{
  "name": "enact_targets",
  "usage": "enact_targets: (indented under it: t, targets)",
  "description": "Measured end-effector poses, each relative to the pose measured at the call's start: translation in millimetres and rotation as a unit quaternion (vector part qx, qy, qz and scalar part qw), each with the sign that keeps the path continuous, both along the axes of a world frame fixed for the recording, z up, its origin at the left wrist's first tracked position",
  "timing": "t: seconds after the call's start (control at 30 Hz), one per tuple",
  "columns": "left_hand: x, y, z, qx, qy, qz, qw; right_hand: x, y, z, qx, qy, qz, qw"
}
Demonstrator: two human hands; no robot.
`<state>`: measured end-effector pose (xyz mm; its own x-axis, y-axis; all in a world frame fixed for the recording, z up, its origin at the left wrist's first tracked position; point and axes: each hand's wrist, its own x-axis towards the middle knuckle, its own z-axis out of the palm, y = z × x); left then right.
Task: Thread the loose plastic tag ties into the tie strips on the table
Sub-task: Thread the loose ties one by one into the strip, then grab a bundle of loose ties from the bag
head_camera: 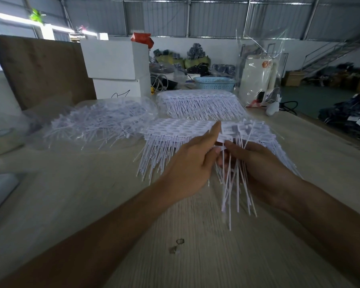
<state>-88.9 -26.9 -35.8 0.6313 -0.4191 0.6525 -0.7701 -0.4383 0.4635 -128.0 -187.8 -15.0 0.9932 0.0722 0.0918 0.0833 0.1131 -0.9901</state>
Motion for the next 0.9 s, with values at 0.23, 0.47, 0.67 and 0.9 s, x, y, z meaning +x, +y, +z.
enact_targets:
  t: [0.23,0.47,0.67,0.9]
  targets:
    - [21,29,2,0.052,-0.009,0.066,0.996,5,-7,-1,-0.028,0.013,-0.011,0.999]
    - [77,127,1,-0.163,0.115,0.278,0.940,11,-17,-1,-0.122,-0.078,-0.118,0.982]
    - [99,172,-9,-0.246,0.187,0.379,0.872,9,-13,-1,-0.189,-0.114,-0.090,0.971]
    - [94,170,5,-0.197,0.044,0.410,0.889,9,-7,7,-0.208,-0.084,-0.109,0.968]
